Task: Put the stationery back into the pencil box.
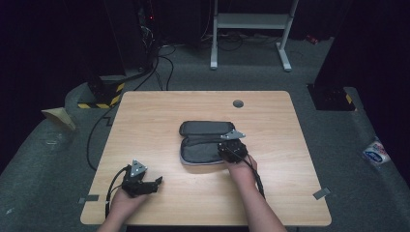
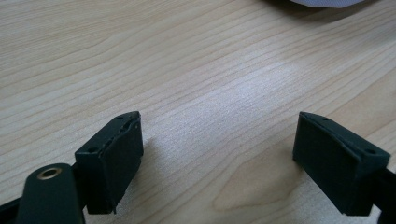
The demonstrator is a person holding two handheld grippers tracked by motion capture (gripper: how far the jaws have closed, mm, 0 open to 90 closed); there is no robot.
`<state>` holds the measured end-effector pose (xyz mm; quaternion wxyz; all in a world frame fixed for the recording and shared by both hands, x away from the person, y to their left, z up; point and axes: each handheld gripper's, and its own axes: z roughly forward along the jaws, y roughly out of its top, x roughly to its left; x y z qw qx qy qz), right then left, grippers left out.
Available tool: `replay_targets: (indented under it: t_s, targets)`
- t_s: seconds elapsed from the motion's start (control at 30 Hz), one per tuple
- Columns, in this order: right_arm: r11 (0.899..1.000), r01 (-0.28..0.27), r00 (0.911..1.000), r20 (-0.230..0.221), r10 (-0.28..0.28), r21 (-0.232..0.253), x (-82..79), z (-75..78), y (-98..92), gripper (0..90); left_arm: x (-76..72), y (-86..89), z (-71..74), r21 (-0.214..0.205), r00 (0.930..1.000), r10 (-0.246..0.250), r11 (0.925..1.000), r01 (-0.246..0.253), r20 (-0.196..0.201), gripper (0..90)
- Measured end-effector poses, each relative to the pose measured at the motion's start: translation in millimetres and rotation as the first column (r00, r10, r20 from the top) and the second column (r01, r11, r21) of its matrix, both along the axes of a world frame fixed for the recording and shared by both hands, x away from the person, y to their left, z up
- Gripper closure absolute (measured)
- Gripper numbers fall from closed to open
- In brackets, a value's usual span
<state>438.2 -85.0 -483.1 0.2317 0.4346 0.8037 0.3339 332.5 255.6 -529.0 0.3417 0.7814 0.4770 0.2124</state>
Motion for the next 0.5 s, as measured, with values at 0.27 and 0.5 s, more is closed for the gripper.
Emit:
replay_targets:
  t_s: [0.27, 0.5]
  targets:
    - [1.0, -0.004, 0.9995, 0.032, 0.004, 0.025, -6.1, 10.5, -7.1, 52.4, 0.0, 0.0, 0.0, 0.0, 1.0, 0.0, 1.0, 0.0, 0.0, 16.3]
    - [0.997, 0.0, 0.9985, 0.054, -0.004, 0.076, -15.9, 14.9, -24.6, 46.1, -0.5, 0.0, -0.1, -0.002, 1.0, 0.0, 1.0, 0.0, 0.0, 16.3]
